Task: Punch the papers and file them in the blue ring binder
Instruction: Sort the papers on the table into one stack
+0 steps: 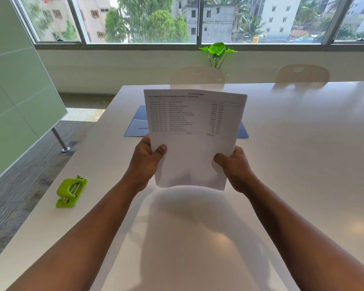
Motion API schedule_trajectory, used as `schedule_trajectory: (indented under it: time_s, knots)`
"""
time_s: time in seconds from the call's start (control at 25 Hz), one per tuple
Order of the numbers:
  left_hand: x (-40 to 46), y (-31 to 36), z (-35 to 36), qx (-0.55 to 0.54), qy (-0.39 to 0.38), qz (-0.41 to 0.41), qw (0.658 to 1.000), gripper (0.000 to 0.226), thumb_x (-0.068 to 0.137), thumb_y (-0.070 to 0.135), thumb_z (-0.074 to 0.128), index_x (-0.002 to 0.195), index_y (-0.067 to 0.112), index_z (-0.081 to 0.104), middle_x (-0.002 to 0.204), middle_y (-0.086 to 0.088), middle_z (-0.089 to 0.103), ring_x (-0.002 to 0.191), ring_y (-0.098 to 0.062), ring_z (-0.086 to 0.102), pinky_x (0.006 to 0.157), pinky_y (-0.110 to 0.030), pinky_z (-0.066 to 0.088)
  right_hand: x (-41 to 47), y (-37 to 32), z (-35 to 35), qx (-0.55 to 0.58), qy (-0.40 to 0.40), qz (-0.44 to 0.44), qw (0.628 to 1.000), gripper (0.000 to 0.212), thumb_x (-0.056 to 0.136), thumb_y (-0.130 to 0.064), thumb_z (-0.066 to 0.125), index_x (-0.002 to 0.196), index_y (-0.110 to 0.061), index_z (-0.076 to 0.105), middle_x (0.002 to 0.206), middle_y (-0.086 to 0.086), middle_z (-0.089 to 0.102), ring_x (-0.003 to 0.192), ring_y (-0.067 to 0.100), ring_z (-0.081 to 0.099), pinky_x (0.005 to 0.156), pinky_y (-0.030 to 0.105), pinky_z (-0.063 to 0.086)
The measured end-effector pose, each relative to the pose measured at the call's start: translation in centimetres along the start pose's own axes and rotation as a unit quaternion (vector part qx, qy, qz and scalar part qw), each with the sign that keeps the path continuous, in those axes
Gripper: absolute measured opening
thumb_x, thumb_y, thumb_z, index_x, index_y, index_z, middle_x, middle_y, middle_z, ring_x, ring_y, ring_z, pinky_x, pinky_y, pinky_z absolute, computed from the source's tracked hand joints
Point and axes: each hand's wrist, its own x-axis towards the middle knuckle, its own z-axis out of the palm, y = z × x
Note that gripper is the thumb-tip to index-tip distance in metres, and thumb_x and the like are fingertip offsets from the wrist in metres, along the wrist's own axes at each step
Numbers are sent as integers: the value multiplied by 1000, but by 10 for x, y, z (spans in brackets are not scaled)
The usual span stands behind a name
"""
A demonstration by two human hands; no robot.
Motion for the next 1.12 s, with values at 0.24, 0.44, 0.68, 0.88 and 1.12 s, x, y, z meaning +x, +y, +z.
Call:
schedule_trajectory:
  time_s: [0.24, 0.44, 0.68, 0.88, 1.12]
  knots:
    - [-5, -20, -1, -58, -2, -59, 997, 30, 99, 15, 62, 128, 6, 59, 120, -7, 73, 111, -34, 69, 90, -40, 59, 1, 10, -6, -40, -33, 23, 998, 37, 66, -2, 55, 93, -18, 76, 103, 17, 76, 99, 44, 70, 90, 57, 55]
    - [-3, -25, 2, -63, -16, -54, 996, 31, 97, 11, 64, 128, 9, 62, 120, -8, 74, 105, -25, 72, 87, -36, 60, 6, 13, -10, -22, -33, 32, 999, 42, 80, 17, 52, 98, -15, 74, 106, 20, 74, 99, 42, 69, 91, 55, 57]
    - [-8, -45, 6, -79, -27, -99, 992, 23, 96, 11, 66, 118, 17, 69, 114, -5, 77, 104, -26, 72, 87, -37, 58, 2, 29, -12, -36, -45, 53, 997, 35, 74, 10, 55, 96, -9, 73, 94, 14, 74, 86, 29, 68, 80, 43, 55]
    - [-11, -65, 5, -46, -32, -137, 989, 27, 97, 4, 65, 119, 19, 68, 114, -5, 77, 112, -31, 69, 100, -46, 53, 2, 28, -10, -20, -35, 69, 997, 35, 83, 17, 53, 97, -10, 72, 93, 12, 74, 86, 28, 67, 78, 38, 55]
    - [-8, -58, 2, 32, -55, -145, 987, 24, 99, 6, 62, 115, 24, 65, 107, 0, 76, 103, -27, 70, 93, -42, 56, 6, 27, -12, 16, -24, 50, 998, 13, 98, -14, 64, 109, -16, 70, 102, 6, 77, 89, 20, 72, 82, 36, 60]
